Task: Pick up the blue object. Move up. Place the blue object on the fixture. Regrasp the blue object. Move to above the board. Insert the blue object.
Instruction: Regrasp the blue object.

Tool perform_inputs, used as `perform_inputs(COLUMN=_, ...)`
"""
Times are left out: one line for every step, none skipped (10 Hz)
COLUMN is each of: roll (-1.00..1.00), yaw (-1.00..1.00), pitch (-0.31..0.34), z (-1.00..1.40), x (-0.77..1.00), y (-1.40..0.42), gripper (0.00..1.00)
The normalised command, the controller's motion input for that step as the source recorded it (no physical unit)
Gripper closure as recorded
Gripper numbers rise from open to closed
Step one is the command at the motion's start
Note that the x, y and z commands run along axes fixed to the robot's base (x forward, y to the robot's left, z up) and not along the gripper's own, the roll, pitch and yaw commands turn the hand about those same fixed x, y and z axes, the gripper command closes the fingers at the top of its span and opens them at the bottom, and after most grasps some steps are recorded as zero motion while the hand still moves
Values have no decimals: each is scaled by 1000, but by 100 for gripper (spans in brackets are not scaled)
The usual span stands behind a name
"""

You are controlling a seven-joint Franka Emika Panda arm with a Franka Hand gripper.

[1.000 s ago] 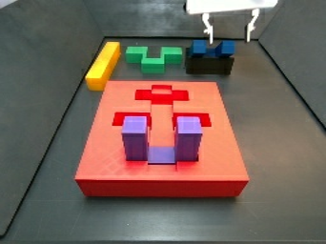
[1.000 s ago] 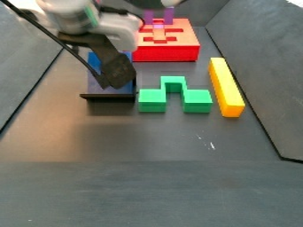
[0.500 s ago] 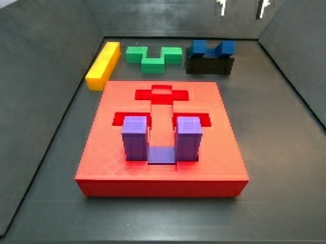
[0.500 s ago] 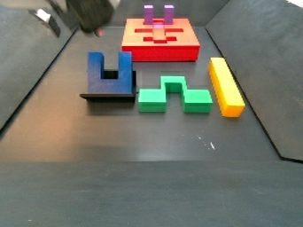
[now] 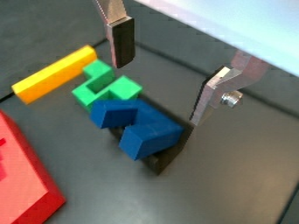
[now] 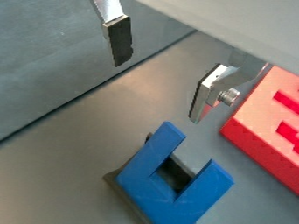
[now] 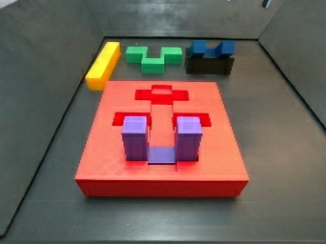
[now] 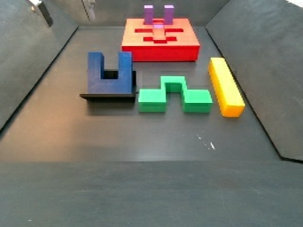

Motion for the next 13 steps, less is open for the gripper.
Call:
perform_inputs(roll=1000, yaw=-154, pitch=209, z=31, x=140, y=-271, gripper=0)
perform_inputs(roll=1000, yaw=-486, pitch=83, z=0, x=14, y=-137, gripper=0)
perform_inputs(roll=917, yaw=-580, pitch=43, z=0, x=0, y=-97, gripper=0)
perform_inputs(roll=966, yaw=-666, pitch=86, z=-23, x=-94, y=0, gripper=0)
perform_inputs(roll=966, yaw=-663, pitch=114, z=0, x=-129, y=0, gripper=0)
perform_inputs(roll=669, yaw=-643, pitch=97, z=-237, x=-311, y=-120, gripper=0)
perform_inputs(roll=263, yaw=-543, pitch=-26, z=-480, x=-503, y=-109, gripper=0)
perform_inputs(roll=374, yaw=-537, pitch=0, z=-531, x=-526, y=-49, gripper=0)
perform_inputs(roll=0, yaw=-560, pitch=9, z=-831, x=-514, y=-114, gripper=0)
perform_inputs(roll=-137, yaw=-406, pitch=-40, z=-629, x=-197, y=-343, gripper=0)
perform_inputs(roll=-426, yaw=-351, pitch=-457, z=-189, x=-229, y=-317, gripper=0)
perform_inputs(roll=-377, yaw=-26, pitch=-811, z=317, x=-49, y=-111, gripper=0)
perform_inputs(roll=-74, yaw=0, pitch=-903, z=657, x=-54, y=-126, gripper=0)
